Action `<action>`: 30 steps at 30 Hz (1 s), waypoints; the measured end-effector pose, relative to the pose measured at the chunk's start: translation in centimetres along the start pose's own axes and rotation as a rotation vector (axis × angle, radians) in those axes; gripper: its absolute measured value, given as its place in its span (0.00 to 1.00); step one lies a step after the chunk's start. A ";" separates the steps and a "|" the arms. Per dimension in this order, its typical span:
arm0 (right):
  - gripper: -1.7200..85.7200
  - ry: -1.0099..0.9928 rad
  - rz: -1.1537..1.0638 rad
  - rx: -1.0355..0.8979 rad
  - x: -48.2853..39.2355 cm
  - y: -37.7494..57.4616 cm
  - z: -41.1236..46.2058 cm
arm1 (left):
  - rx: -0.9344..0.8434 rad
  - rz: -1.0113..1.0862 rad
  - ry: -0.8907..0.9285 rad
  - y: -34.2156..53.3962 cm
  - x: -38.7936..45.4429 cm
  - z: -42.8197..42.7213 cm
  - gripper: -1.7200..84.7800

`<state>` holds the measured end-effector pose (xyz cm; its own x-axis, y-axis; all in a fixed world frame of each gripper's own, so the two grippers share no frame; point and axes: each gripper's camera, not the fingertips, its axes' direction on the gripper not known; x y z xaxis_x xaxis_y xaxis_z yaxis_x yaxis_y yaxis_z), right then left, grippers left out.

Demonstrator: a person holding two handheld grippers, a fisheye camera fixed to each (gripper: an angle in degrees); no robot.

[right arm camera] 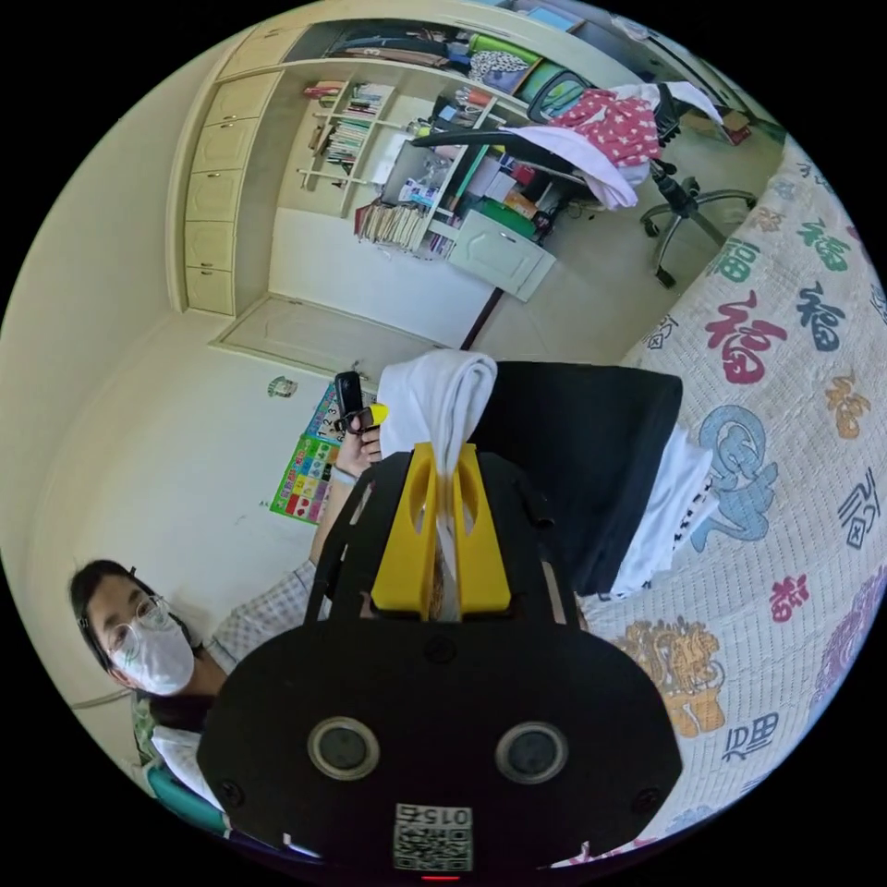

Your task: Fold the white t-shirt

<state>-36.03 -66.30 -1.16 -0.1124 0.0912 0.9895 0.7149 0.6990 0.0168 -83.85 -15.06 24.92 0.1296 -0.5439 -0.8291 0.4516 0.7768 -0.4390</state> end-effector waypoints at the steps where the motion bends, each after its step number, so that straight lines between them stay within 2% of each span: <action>1: 0.03 0.003 -0.001 0.002 -0.1 -1.3 0.3 | 0.004 0.002 -0.001 -0.5 -0.3 -0.3 0.07; 6: 0.03 0.068 -0.003 0.087 -0.6 -5.7 -1.2 | -0.014 0.045 -0.017 -5.2 0.2 1.1 0.07; 15: 0.03 0.187 0.101 0.243 2.5 -11.1 -5.1 | -0.136 0.084 -0.256 -14.3 0.7 9.9 0.07; 18: 0.03 0.257 0.138 0.236 4.9 -12.6 -4.8 | -0.167 0.081 -0.304 -14.6 -0.8 13.0 0.07; 20: 0.04 0.270 0.244 0.221 7.7 -12.6 -4.1 | -0.227 0.036 -0.309 -14.3 -2.3 15.1 0.07; 23: 0.05 0.273 0.327 0.149 11.0 -11.5 -2.4 | -0.414 -0.050 -0.409 -12.9 -5.0 18.7 0.08; 25: 0.08 0.328 0.357 0.104 12.2 -10.6 -1.5 | -0.508 -0.033 -0.659 -11.3 -5.3 20.0 0.09; 27: 0.09 0.364 0.374 0.111 12.6 -9.4 -1.5 | -0.480 0.009 -0.716 -10.5 -4.3 19.4 0.09; 30: 0.09 0.348 0.355 0.197 11.6 -7.2 -2.7 | -0.413 0.094 -0.685 -9.4 -1.0 17.2 0.10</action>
<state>-40.66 -72.16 10.60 0.3722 0.1290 0.9192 0.5208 0.7907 -0.3218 -73.05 -27.26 35.84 0.7239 -0.4403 -0.5311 0.0666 0.8109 -0.5814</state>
